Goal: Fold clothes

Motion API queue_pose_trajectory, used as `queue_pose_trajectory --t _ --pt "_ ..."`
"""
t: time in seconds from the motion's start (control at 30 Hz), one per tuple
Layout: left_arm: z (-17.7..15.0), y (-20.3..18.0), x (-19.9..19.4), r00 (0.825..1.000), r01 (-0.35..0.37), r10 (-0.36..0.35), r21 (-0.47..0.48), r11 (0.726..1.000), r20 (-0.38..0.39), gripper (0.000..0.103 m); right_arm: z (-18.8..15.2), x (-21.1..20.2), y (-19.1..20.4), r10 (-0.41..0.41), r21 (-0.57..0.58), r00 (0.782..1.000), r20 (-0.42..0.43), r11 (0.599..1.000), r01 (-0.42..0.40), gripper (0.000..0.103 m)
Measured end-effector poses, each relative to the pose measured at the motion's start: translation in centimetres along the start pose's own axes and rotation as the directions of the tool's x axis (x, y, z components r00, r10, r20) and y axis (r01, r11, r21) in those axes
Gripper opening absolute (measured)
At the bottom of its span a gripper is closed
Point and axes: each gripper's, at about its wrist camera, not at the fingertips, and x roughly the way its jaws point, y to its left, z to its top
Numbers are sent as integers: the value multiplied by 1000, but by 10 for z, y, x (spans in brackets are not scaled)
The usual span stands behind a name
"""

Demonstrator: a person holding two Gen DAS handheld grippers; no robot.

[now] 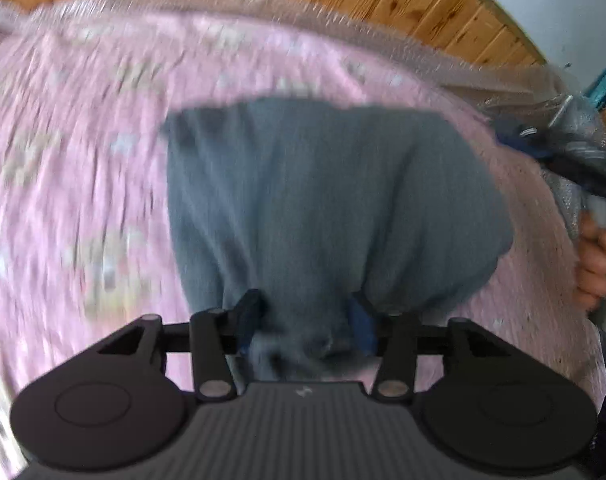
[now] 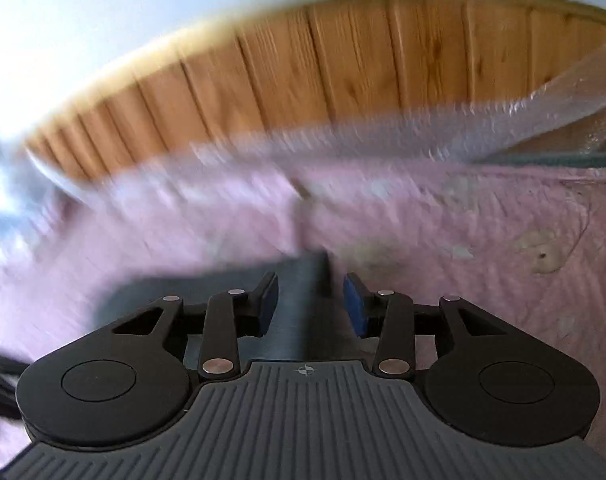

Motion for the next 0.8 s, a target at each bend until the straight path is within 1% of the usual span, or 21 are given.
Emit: queue_pose_trajectory --t 0.03,0.07,0.1,0.13,0.17,0.2,0.27,0.3,0.33,0.37,0.4,0.43,0.47,0.5,0.53,0.57,0.6,0.63,0.67,0.73,0.8 --pt "-7 -1 -1 1000 -16 16 6 1000 18 53 -12 -6 10 59 -13 998 -15 998 -60 41" --pt "-11 -3 -4 999 -29 29 6 1000 26 53 -29 -4 21 89 -55 993 -73 994 -93 36" --pt "-12 -4 -7 999 -34 34 -10 999 27 53 -47 2 24 65 -87 988 -138 993 -77 35" --pt "-13 -6 -11 999 -31 32 -36 999 25 52 -66 9 22 13 -105 980 -199 994 -35 27" --pt "-12 -6 -14 999 -32 34 -54 998 27 52 -82 9 17 -9 -108 979 -206 994 -14 24" --pt "-12 -8 -21 999 -32 35 -61 998 40 52 -91 0 11 4 -85 984 -176 996 -19 23" --pt "-14 -14 -37 997 7 -1 -72 997 83 64 -92 -14 8 19 -39 982 -187 999 -27 23" --pt "-15 -17 -45 994 31 -22 -77 997 105 73 -89 -22 8 25 -27 981 -194 999 -31 24" --pt "-17 -18 -48 992 58 -47 -93 994 113 78 -82 -29 9 27 -25 983 -180 999 -32 26" --pt "-21 -18 -46 992 82 -69 -125 989 106 78 -75 -35 10 26 -28 989 -148 999 -30 43" --pt "-25 -16 -40 993 88 -74 -163 983 91 78 -68 -40 9 14 -32 994 -111 999 -18 64" --pt "-29 -13 -32 995 87 -73 -202 976 74 78 -64 -41 4 -10 -32 997 -82 999 8 76" --pt "-32 -10 -25 996 75 -62 -239 968 62 78 -62 -38 -1 -31 -25 996 -80 999 29 75" --pt "-33 -6 -19 997 58 -44 -272 961 58 77 -63 -29 -8 -37 -8 993 -111 999 37 65" --pt "-33 -2 -14 998 42 -25 -302 952 57 66 -67 -16 -14 -26 20 986 -162 999 29 35" --pt "-32 4 -12 998 31 -10 -328 944 65 58 -74 -4 -18 -2 52 976 -218 999 13 19" --pt "-30 9 -15 997 27 1 -351 936 80 50 -80 1 -18 9 66 969 -248 998 8 19" --pt "-28 15 -19 995 26 11 -372 928 97 51 -84 -3 -14 3 59 969 -249 998 12 19" --pt "-25 19 -23 994 4 38 -378 926 104 55 -89 -6 -9 -4 52 968 -250 999 17 19" --pt "-24 23 -29 991 -55 94 -353 934 95 63 -96 -12 -3 -14 39 968 -249 999 24 19" --pt "-22 22 -36 992 -60 95 -339 939 86 63 -101 -15 -4 -17 32 971 -239 999 26 18"
